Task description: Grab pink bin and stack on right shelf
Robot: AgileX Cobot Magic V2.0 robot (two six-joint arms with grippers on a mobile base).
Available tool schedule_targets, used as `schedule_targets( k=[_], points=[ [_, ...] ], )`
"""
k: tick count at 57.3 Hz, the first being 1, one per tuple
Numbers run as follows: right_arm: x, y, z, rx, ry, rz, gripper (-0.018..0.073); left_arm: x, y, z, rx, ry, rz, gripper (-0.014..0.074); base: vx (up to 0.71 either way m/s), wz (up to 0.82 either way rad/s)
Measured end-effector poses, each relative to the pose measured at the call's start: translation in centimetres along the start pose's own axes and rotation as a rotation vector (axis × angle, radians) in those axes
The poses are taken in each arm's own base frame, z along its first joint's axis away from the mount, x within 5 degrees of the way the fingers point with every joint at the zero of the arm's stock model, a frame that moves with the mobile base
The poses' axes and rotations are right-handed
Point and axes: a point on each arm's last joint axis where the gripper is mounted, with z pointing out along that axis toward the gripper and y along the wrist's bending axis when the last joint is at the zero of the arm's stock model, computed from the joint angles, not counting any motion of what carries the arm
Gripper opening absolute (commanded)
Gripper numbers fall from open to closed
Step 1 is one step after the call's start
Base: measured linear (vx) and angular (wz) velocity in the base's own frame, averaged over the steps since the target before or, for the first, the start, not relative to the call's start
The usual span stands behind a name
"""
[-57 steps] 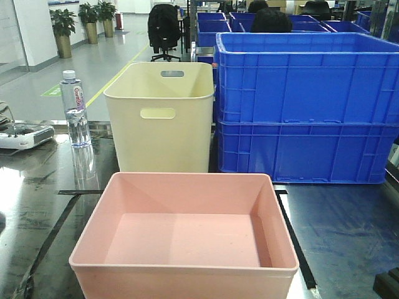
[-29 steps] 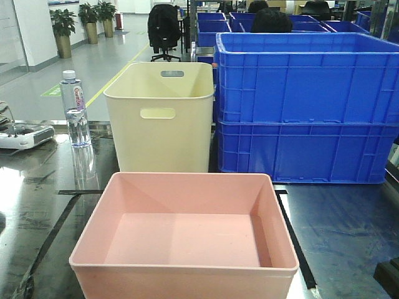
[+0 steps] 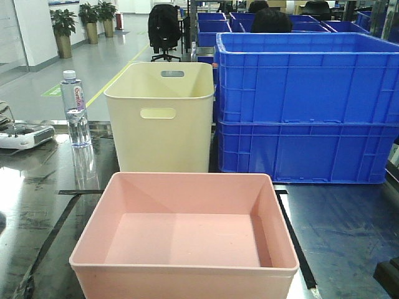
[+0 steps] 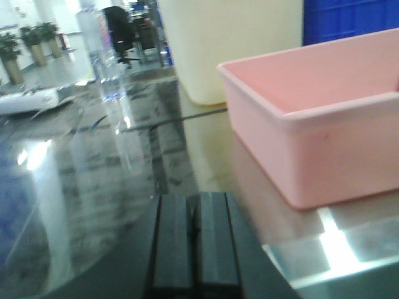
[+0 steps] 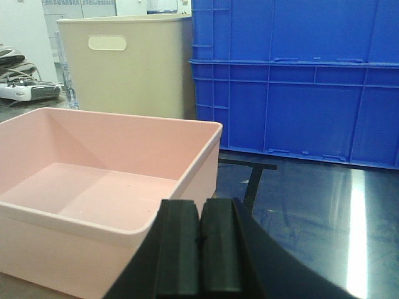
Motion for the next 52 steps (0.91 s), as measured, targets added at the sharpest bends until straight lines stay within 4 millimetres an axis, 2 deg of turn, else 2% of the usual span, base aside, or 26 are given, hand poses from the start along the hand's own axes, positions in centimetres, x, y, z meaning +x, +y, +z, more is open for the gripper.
schedule_targets(
  k=[3, 7, 15, 52],
  points=[
    [0.0, 0.0, 0.0, 0.0, 0.0, 0.0, -0.0009, 1.7, 0.0, -0.4, -0.025, -0.003, -0.018, -0.0008, 0.0, 0.0],
    [0.0, 0.0, 0.0, 0.0, 0.0, 0.0, -0.0009, 2.8, 0.0, -1.0, -0.05, -0.025, -0.036, -0.0008, 0.0, 0.0],
    [0.0, 0.0, 0.0, 0.0, -0.002, 0.0, -0.0009, 2.8, 0.0, -1.5, -0.07, -0.058, -0.004, -0.0008, 0.0, 0.0],
    [0.0, 0.0, 0.0, 0.0, -0.003, 0.0, -0.0008, 2.9, 0.1, -1.6, -0.072, -0.051, -0.01, -0.0008, 0.0, 0.0]
  ],
)
